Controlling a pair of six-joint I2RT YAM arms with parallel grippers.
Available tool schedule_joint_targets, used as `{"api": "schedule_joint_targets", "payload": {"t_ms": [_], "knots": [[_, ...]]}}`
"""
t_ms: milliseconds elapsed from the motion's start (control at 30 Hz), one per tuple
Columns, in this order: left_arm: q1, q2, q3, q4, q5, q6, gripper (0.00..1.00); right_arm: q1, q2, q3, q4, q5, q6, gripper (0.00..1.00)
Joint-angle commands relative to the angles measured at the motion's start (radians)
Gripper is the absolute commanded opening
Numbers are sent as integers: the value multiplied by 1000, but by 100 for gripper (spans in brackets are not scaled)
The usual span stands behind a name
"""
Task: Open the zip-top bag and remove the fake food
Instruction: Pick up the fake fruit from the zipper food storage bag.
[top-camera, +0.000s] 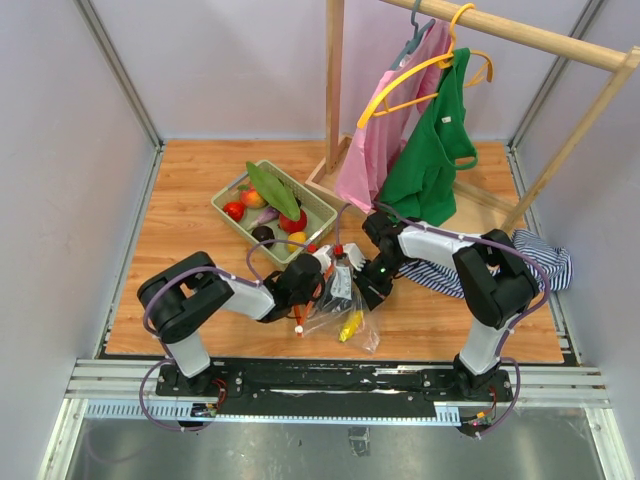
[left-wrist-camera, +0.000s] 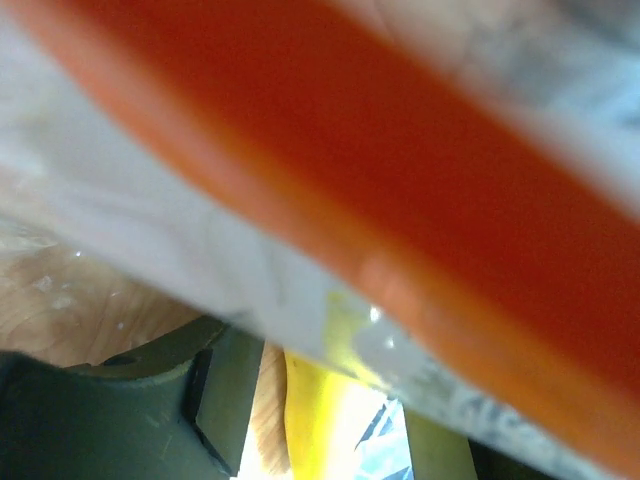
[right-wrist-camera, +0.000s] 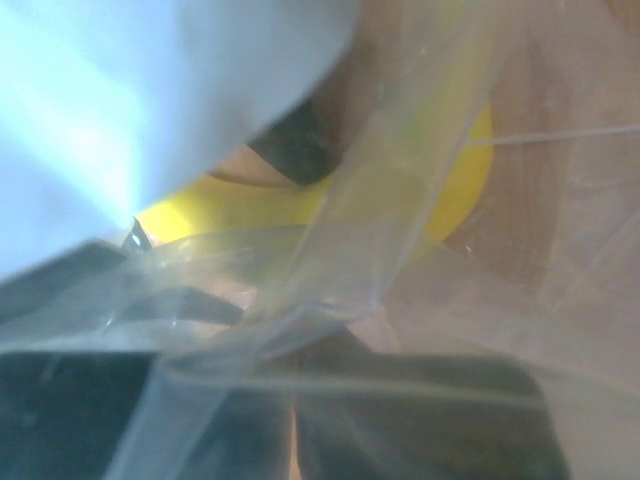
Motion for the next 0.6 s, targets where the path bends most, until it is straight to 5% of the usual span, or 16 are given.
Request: {"api": "schedule_joint_targets", "payload": {"t_ms": [0,200,567], "knots": [[-17,-23,15,-204,-22,108,62,-11,2,12,16,-30,20,1],[-34,-53,23,-271,-40,182,70,-15,2,11,15,-43,24,1],[-94,12,95,-407,-126,248,65,-20,15,8,19,-67,41,1]]}}
